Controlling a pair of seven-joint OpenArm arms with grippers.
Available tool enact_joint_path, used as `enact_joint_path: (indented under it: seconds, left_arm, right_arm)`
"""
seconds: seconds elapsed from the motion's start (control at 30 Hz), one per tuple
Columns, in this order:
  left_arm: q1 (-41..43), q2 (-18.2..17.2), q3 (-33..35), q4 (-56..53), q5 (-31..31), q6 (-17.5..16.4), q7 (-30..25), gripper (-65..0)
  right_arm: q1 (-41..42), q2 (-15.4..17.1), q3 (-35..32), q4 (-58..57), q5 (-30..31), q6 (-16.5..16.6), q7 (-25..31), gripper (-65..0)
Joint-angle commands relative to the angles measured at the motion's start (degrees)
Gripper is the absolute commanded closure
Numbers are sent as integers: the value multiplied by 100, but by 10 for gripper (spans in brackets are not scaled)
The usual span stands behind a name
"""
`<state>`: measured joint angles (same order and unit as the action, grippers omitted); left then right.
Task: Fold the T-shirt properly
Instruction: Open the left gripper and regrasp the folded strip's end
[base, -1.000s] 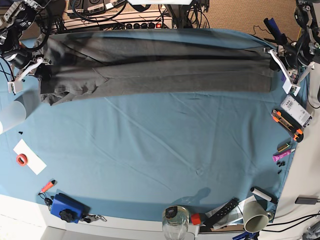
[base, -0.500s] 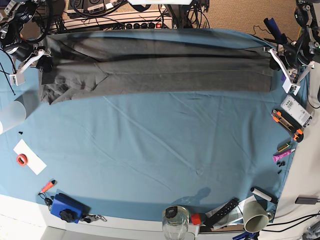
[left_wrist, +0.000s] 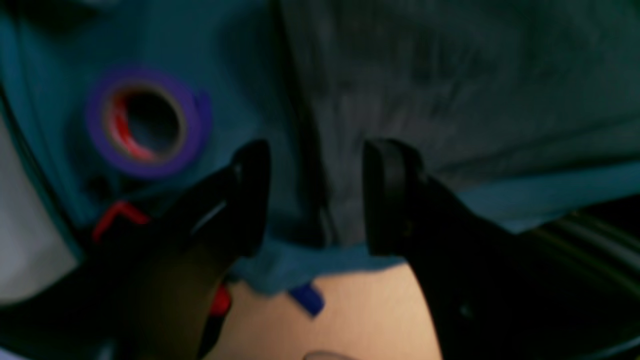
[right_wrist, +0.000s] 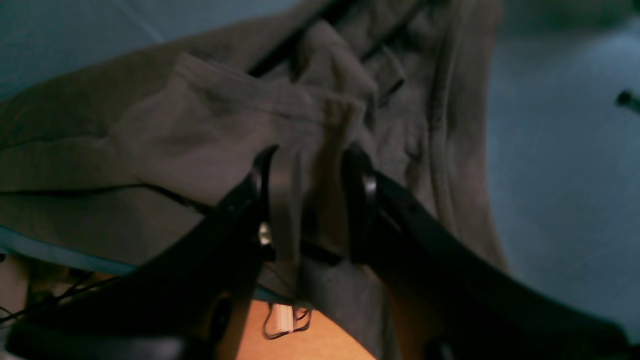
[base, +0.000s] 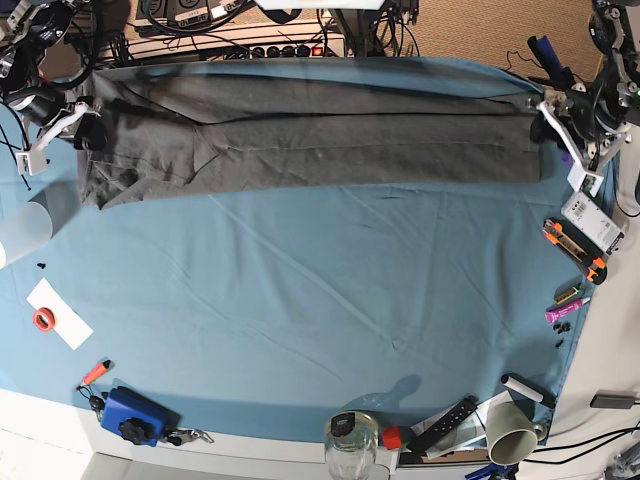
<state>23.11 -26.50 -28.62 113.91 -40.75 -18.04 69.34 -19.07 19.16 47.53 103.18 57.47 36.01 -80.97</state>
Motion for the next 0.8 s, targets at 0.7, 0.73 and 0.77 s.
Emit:
enact_joint_path:
  seconds: [0.7,0.73,0.77]
  left_arm:
    - [-28,778,-39,-1351,-210,448,11,-289]
    - [-28,778,-39,-1473,-295,446,20,-277]
    - [-28,778,-39,-1576,-382,446,63,-262]
  right_arm:
    - [4,151,59,184,-181,15,97,-160]
    - [4,149,59,184,-181,15,97,-160]
    - [4,149,59,184,-179,15,97,-160]
